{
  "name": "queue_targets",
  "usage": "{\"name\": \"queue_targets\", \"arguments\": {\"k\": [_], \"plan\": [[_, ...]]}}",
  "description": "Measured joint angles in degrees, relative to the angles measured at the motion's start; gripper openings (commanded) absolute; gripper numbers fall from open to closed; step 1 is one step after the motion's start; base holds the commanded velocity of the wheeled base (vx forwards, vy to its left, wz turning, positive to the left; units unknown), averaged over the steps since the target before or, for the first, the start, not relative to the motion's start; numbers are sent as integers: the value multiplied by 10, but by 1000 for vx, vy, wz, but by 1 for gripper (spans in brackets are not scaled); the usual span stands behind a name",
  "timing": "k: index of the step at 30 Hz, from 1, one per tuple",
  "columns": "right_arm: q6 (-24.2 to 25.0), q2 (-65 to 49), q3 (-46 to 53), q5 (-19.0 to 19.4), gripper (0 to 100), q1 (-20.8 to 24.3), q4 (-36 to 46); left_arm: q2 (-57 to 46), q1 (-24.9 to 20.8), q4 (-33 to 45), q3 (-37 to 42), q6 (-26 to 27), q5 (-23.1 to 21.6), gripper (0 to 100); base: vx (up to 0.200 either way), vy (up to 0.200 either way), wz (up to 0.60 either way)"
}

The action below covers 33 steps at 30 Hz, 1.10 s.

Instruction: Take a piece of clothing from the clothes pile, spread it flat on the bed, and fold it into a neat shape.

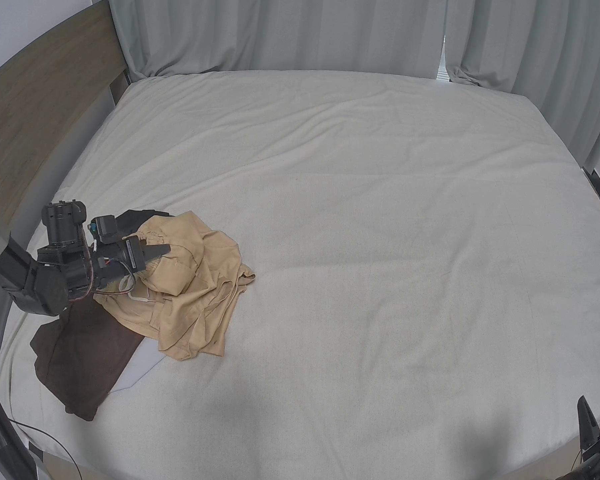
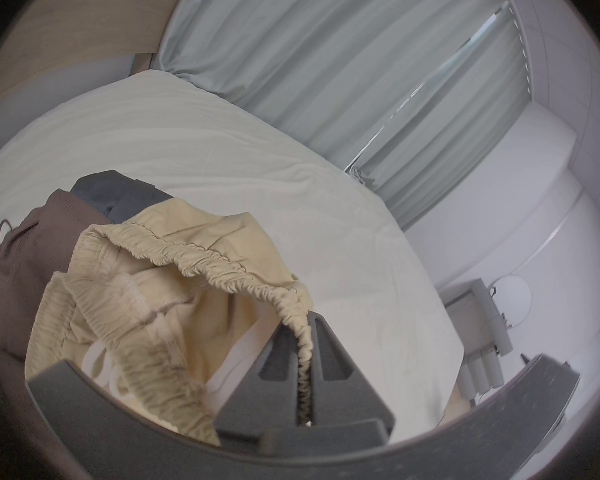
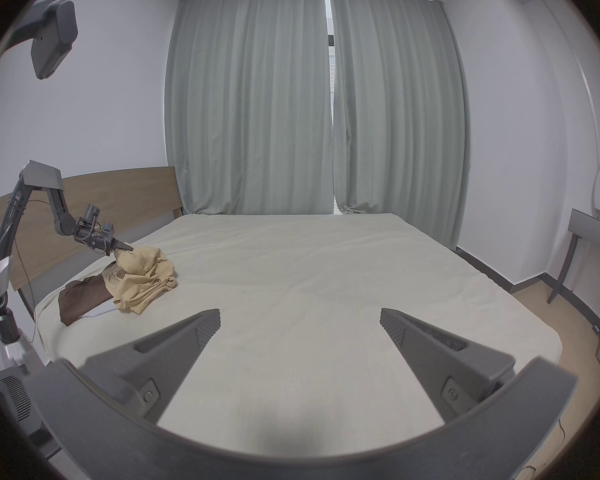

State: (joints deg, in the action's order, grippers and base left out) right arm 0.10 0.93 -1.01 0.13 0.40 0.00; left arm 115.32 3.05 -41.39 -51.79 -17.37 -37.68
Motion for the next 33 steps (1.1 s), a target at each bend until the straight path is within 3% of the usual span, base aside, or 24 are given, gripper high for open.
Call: {"name": "queue_targets", "arguments": {"k": [5, 24, 28, 33], "plan": [[0, 0, 0, 0, 100, 0, 0, -42, 0, -25, 47, -40, 1, 0, 0, 0, 0], [-1, 0, 0, 0, 100, 0, 0, -79, -4, -162, 193, -52, 8, 0, 0, 0, 0], [-1, 0, 0, 0, 100, 0, 0, -81, -6, -194, 214, -85, 11, 0, 0, 0, 0], [-1, 0, 0, 0, 100, 0, 0, -87, -10, -226, 230, -169, 14, 0, 0, 0, 0]]}}
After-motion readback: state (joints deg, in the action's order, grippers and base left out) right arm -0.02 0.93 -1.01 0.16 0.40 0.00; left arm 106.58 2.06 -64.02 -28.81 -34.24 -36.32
